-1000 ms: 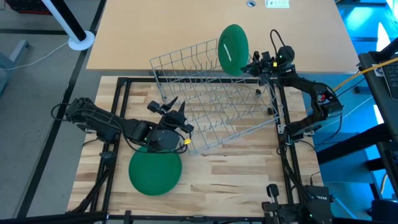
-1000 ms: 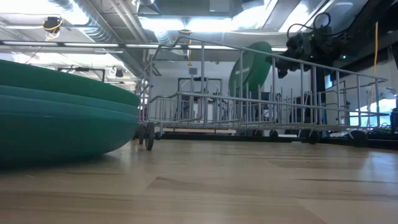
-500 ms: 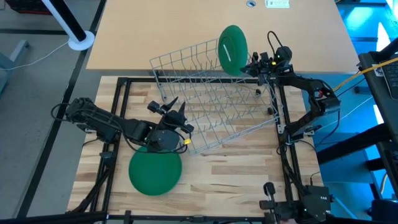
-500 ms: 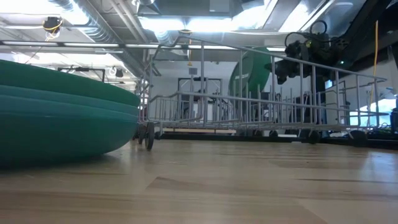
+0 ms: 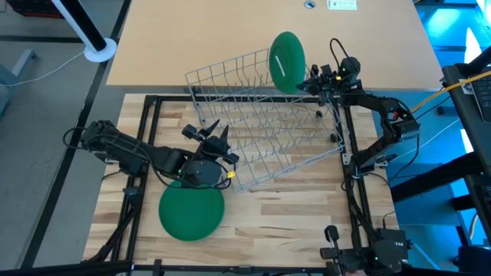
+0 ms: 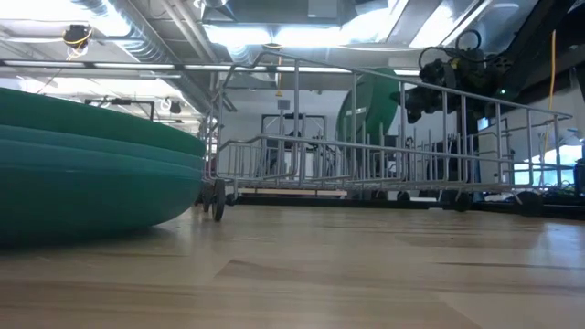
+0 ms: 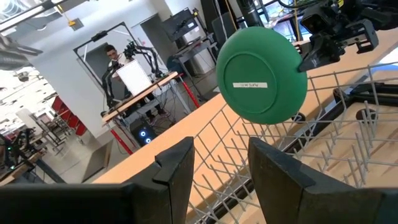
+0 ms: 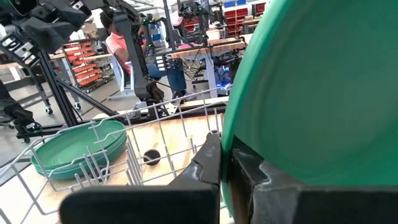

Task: Sort dishes
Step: Put the dark green plate in the dish rack

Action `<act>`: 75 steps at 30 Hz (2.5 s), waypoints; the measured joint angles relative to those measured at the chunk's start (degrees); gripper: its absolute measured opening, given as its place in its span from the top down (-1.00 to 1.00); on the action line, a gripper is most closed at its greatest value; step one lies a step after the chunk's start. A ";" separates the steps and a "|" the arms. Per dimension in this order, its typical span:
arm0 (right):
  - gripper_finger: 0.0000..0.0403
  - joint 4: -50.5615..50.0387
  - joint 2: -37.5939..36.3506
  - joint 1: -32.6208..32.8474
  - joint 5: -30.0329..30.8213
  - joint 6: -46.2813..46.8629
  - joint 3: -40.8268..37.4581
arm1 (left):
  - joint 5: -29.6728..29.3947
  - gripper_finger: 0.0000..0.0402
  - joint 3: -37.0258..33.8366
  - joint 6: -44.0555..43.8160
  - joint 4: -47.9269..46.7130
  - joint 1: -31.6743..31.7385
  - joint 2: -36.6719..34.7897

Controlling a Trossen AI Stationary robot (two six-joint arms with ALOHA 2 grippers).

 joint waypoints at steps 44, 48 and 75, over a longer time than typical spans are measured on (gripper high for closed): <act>0.40 -13.65 0.04 0.02 21.51 3.78 -0.09 | 0.02 0.29 0.00 -0.81 -0.04 0.00 0.00; 0.33 -14.08 0.02 0.04 22.84 3.70 -0.09 | 0.02 0.29 0.00 -0.83 -0.12 0.00 0.00; 0.31 -38.25 -12.50 0.13 44.21 -1.10 -0.05 | 0.02 0.29 0.00 -0.83 -0.50 0.00 0.00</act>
